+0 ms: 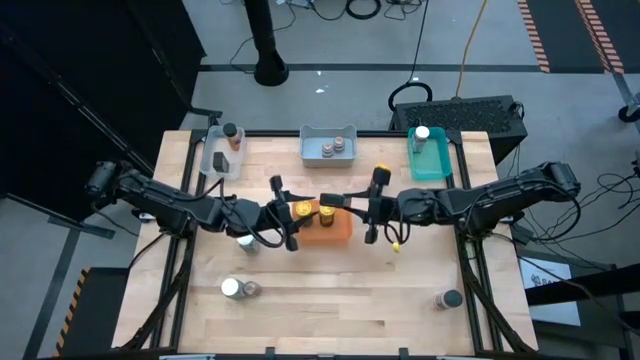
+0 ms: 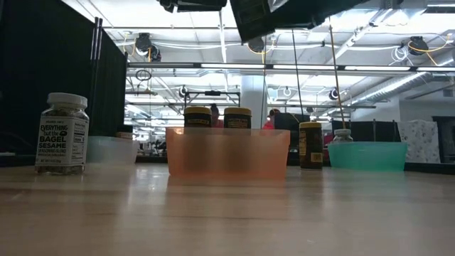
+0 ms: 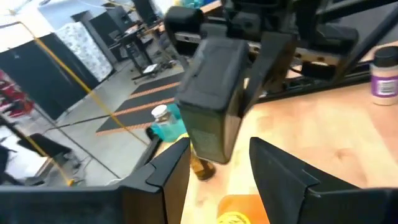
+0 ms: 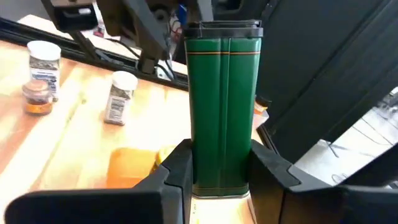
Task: Sort spices by type
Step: Put the black seasoning can into the transparent bin
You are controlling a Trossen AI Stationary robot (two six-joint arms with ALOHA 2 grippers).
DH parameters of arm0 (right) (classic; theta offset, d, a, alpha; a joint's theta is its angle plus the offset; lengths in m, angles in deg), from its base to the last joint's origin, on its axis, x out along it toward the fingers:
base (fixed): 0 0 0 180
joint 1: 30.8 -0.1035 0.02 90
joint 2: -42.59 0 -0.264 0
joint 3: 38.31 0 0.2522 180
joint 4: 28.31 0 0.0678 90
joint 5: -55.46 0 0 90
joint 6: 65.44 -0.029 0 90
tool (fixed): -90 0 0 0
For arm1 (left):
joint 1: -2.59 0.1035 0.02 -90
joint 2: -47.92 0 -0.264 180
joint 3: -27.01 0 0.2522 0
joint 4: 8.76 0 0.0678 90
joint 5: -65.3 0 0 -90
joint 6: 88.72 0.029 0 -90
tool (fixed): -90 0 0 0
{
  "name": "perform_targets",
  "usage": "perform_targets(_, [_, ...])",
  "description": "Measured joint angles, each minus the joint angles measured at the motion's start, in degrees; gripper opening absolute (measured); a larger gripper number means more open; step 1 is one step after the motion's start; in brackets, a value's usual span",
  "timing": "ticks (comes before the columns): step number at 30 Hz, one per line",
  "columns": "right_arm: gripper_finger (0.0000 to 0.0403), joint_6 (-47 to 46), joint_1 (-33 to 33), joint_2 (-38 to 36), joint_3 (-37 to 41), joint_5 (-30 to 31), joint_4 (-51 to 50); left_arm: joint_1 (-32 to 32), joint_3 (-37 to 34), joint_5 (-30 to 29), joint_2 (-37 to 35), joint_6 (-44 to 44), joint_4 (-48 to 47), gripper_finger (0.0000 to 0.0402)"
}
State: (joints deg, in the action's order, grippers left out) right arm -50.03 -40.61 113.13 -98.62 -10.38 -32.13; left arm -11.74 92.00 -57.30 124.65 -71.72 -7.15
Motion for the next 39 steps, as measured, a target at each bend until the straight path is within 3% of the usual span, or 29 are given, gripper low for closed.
perform_targets(10, [0.0091,-0.9,0.9,0.2,0.0,-0.7,-1.8,1.6,0.3,0.0,-0.1,5.1,2.6,0.0212])
perform_targets(12, [0.0091,-1.1,1.1,0.2,0.0,-2.7,-1.8,2.9,0.3,3.2,-0.2,7.4,2.7,0.0215])
perform_targets(16, [0.0091,-2.3,1.8,0.2,0.0,-4.6,-2.2,6.2,2.0,15.1,-0.2,6.7,-0.6,0.0215])
perform_targets(18, [0.0091,-2.8,2.0,0.2,0.0,-4.6,-3.1,6.9,4.2,17.0,-0.2,6.2,-3.7,0.0215])
perform_targets(22, [0.0091,-3.4,2.4,0.2,0.0,-4.6,-5.0,7.0,8.0,12.9,-0.2,6.3,-11.0,0.0215])
perform_targets(26, [0.0091,-4.1,3.2,0.2,0.0,-4.6,-6.1,7.1,8.8,7.6,-0.2,5.8,-11.6,0.0215])
perform_targets(29, [0.0091,-4.6,3.8,0.2,0.0,-4.6,-6.8,6.7,8.8,7.5,-0.2,2.1,-13.0,0.0215])
perform_targets(31, [0.0091,-5.4,4.1,0.2,0.0,-4.6,-7.8,6.6,8.9,10.5,-0.2,0.4,-15.5,0.0215])
perform_targets(34, [0.0091,-6.0,4.3,0.2,0.1,-4.6,-8.4,6.7,11.9,14.8,0.2,-6.6,-26.1,0.0215])
perform_targets(39, [0.0091,-5.8,4.3,0.2,0.0,-4.6,-8.0,7.3,18.6,11.5,2.0,-8.1,-36.4,0.0215])
